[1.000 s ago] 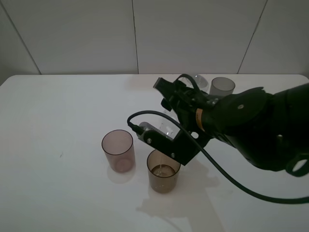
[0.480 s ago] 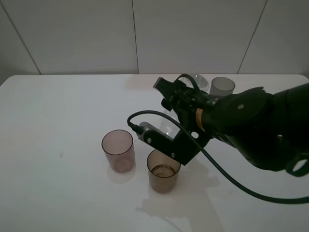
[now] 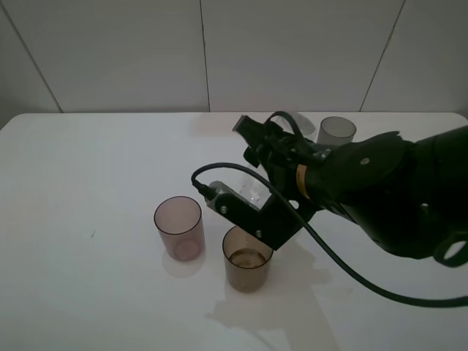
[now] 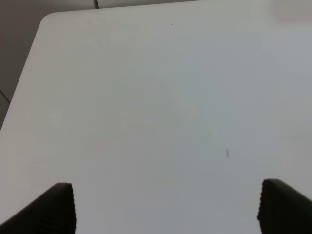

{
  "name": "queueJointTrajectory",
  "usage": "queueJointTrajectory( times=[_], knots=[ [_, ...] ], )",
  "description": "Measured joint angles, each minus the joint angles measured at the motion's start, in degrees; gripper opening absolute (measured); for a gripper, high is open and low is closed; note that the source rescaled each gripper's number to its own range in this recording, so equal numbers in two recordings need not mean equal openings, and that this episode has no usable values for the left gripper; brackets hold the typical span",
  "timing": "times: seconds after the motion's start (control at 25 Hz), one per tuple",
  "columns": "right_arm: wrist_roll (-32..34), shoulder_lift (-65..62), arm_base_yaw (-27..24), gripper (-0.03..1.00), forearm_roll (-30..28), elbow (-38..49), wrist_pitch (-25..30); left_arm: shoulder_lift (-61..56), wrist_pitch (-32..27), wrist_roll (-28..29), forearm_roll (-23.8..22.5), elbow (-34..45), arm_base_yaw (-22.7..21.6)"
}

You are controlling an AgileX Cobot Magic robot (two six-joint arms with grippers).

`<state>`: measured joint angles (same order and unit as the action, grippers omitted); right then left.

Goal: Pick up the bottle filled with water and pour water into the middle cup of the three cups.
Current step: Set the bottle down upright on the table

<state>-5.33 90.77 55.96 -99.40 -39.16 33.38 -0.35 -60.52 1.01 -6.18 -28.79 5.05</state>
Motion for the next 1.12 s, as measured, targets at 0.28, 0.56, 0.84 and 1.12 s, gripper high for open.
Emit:
queueJointTrajectory(
  times=[0.28, 0.56, 0.84, 1.12],
  knots=[
    [2.7, -6.1, -0.8, 0.03, 8.4, 0.0, -7.2, 0.0, 0.0, 0.0, 0.0, 0.0, 0.0],
    [2.7, -9.1, -6.2, 0.03, 23.5, 0.0, -11.8, 0.0, 0.0, 0.0, 0.0, 0.0, 0.0],
    [2.8, -12.3, -13.2, 0.03, 39.8, 0.0, -23.3, 0.0, 0.0, 0.0, 0.0, 0.0, 0.0],
    [2.8, -13.7, -21.3, 0.03, 58.6, 0.0, -31.8, 0.0, 0.0, 0.0, 0.0, 0.0, 0.0]
  ],
)
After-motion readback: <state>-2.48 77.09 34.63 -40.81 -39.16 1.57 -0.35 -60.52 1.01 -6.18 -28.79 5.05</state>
